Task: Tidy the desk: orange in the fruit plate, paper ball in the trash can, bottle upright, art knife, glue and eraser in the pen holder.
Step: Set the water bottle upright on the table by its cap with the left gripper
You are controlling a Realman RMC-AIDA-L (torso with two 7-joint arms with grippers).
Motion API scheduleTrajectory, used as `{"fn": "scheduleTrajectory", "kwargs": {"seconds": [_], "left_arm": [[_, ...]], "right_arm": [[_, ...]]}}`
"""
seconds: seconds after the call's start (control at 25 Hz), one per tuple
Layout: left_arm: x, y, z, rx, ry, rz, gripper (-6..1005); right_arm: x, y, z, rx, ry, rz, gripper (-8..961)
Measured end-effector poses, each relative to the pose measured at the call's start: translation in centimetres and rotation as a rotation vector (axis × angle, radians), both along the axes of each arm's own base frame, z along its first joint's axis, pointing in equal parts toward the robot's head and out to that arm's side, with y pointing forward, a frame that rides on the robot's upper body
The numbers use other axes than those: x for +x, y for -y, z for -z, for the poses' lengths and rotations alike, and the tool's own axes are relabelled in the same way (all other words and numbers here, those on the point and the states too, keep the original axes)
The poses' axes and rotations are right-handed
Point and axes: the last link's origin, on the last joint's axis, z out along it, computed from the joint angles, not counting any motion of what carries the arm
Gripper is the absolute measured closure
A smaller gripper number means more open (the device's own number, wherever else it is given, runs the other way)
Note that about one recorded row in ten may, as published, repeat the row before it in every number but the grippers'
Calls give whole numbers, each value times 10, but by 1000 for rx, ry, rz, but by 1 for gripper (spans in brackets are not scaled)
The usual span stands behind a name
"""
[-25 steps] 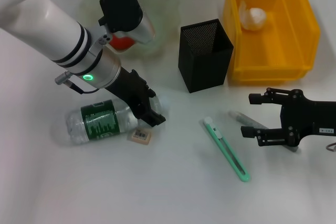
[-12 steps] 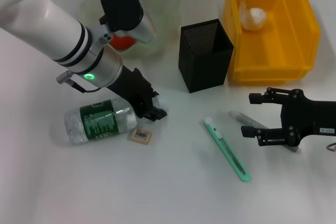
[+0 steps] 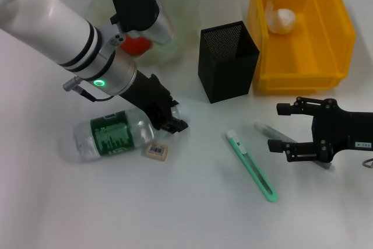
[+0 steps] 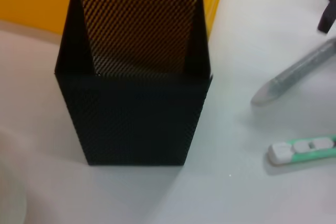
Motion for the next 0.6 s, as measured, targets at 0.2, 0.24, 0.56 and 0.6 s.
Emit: {"fn": "scheduleTrajectory", "kwargs": {"seconds": [0.2,0.24,0.56,0.6], "left_arm": [[10,2,-10,4,76,11,559],[10,3,-13,7,87,13,559],[13,3,-41,32,222,14,558],[13,2,-45,37,241,14,558]], "right_arm": [[0,0,0,1,1,1,121],[0,0,0,1,1,1,121],[0,-1,0,3,3,3,122],[0,-1,0,3,3,4,122]]}}
